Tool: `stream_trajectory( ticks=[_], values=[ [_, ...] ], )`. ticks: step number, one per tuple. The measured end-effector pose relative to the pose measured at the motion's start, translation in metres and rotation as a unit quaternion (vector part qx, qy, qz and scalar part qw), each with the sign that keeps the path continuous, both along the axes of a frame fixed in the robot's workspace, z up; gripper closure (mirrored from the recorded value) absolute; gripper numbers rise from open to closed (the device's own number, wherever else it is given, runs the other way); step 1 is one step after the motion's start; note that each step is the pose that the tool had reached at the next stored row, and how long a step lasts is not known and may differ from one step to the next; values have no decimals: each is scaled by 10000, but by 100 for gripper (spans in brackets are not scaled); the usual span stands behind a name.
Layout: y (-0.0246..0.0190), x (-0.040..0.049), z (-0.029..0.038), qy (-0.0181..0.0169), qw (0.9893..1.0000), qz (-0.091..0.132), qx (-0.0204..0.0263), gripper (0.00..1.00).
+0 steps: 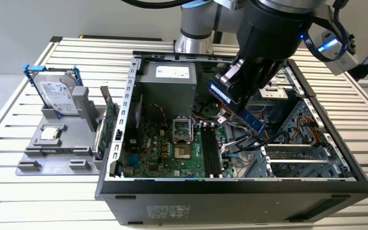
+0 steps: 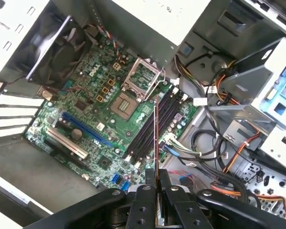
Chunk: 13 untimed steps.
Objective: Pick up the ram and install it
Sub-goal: 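Insert the ram into the slot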
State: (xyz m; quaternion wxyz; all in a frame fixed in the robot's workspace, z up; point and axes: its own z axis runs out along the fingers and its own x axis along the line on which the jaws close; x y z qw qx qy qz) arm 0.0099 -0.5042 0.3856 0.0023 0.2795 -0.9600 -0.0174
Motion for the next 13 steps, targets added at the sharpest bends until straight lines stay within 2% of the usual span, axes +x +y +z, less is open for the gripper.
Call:
stream_trajectory(
  ticks=[6,13],
  values=[
    [0,0,0,0,9994,-334,0,100],
    [0,0,0,0,9974,-719,0,100]
  ],
)
